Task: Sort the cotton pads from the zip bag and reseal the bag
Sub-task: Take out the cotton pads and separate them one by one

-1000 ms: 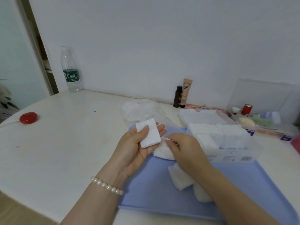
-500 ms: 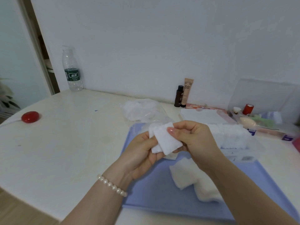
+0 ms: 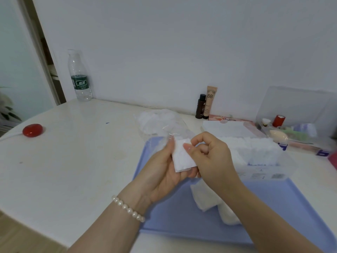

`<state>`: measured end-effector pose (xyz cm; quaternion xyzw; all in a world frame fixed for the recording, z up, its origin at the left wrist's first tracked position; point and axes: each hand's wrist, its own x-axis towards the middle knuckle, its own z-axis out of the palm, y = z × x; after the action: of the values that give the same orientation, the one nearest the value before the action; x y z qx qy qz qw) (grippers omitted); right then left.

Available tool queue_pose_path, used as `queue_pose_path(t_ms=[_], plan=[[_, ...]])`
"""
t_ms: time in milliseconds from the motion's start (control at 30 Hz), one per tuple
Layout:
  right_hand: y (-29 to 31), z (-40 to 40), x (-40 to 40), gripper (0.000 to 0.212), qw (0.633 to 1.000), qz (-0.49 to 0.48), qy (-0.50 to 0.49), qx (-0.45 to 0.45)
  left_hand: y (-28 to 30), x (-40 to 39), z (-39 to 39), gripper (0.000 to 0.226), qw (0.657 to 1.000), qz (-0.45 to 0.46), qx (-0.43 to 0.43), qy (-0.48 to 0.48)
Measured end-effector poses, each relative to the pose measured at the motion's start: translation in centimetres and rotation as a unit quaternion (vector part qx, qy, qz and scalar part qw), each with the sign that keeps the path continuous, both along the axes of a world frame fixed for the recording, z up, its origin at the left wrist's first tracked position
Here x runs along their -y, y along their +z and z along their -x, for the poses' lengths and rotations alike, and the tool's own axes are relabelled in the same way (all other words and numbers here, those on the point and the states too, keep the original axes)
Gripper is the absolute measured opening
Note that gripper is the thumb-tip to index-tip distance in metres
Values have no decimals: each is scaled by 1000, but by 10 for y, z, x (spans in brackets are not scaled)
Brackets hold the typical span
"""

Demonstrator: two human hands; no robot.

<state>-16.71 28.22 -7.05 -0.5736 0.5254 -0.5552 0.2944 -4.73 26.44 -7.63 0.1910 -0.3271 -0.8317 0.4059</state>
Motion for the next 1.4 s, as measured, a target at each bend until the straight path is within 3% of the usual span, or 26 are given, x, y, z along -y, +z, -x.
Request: queue_pose_path(t_ms=[67,167,267,367,467,633,700,767,833,933,1033,1167,1300,1400], plan=[[0,0,0,18,1000,10,-8,3,-1,1,-2,39,1000,23,6,10],[-5,9,5,17,998,29,-48,-26,-2,5,-10,31,998,11,-23,54],[-13,19,10,10,977,38,-60,-201,0,13,-20,35,994,7,-21,108],[-27,18,13,17,927,-33,-5,-372,1,16,-25,35,991,8,-12,132],[-34,16,16,21,893,-72,12,-444,1,17,-28,36,991,11,-7,136],[-34,19,17,14,908,-83,36,-409,-1,16,-25,36,991,12,-1,136],[-31,19,16,12,938,-96,42,-331,-2,17,-25,35,990,10,-1,138],[-30,19,18,26,955,-95,20,-280,-2,18,-25,36,990,8,0,138],[-32,18,23,30,950,-90,-4,-300,-2,17,-25,36,990,8,2,138],[-35,10,28,22,916,-105,-38,-386,-2,16,-24,38,991,11,9,132],[-40,8,31,13,905,-94,-53,-411,-3,16,-23,41,992,8,11,126],[-38,16,28,24,908,-68,-77,-405,-3,14,-22,38,993,15,22,115],[-19,24,15,19,916,7,-87,-391,-4,14,-20,33,993,24,28,110],[0,26,7,13,914,-4,-81,-397,-5,15,-20,33,992,27,27,118]])
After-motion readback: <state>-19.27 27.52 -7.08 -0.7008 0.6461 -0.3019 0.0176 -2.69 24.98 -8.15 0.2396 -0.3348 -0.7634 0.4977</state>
